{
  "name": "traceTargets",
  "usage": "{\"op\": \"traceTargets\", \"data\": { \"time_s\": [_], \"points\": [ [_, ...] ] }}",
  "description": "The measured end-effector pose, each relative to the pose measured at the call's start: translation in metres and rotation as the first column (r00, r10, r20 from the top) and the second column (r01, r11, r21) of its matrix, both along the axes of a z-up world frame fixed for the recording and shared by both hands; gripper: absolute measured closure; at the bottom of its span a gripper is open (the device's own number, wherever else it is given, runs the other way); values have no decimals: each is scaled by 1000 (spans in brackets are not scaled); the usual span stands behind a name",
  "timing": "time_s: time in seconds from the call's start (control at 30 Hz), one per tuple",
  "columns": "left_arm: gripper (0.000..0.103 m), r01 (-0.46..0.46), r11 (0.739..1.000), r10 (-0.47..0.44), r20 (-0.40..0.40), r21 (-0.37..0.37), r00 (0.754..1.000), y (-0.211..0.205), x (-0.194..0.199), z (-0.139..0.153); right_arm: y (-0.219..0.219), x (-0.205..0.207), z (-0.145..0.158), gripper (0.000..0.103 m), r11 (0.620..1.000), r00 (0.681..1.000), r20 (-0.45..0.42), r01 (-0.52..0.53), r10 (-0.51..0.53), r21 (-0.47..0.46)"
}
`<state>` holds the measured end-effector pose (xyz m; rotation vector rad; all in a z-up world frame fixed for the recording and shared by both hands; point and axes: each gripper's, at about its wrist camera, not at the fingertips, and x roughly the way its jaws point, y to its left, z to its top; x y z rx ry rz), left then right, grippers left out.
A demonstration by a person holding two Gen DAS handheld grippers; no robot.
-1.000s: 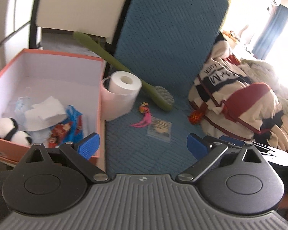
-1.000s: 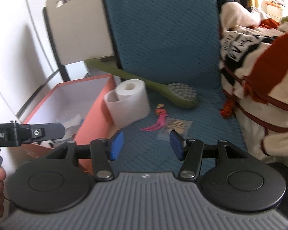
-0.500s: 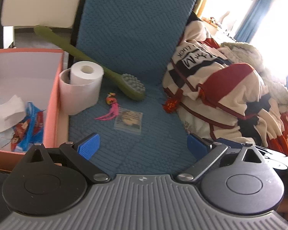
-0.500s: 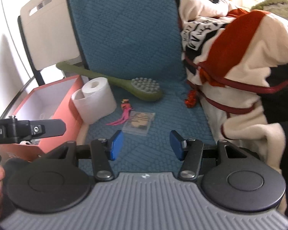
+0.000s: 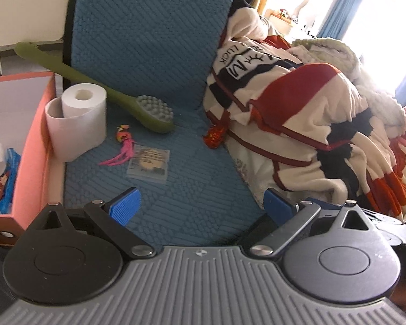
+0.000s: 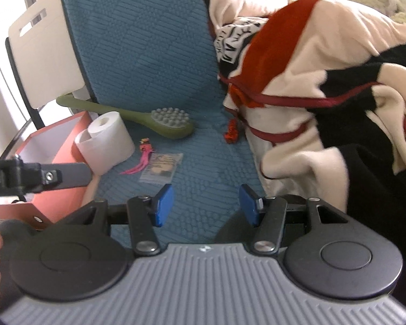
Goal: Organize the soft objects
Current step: 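Move the left gripper to the pink feathered bird toy while the right gripper approaches the red foil wrapper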
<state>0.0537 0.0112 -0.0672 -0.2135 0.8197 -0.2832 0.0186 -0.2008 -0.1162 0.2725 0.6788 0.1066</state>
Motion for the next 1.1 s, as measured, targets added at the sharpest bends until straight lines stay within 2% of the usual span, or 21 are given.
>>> {"op": "traceTargets", "data": {
  "time_s": [0.17,0.27,0.47,0.87,1.1],
  "points": [
    [4,7,1000,-7,-16,-1,1000,-14,0,-5,-14,-3,-11,47,1000,1000,-15,20,-20,12],
    [4,8,1000,-8,-15,26,1000,-18,5,-9,-18,-3,-14,47,999,999,-16,31,-31,30],
    [4,-8,999,8,3,50,1000,-12,22,-20,-15,11,-19,47,998,998,-2,58,-58,28],
    [4,-48,990,46,18,134,999,12,84,-75,13,70,-28,47,998,997,59,59,-59,2],
    [4,-90,989,88,27,115,996,30,120,-97,29,109,-34,47,997,994,92,61,-57,-40]
  ]
}}
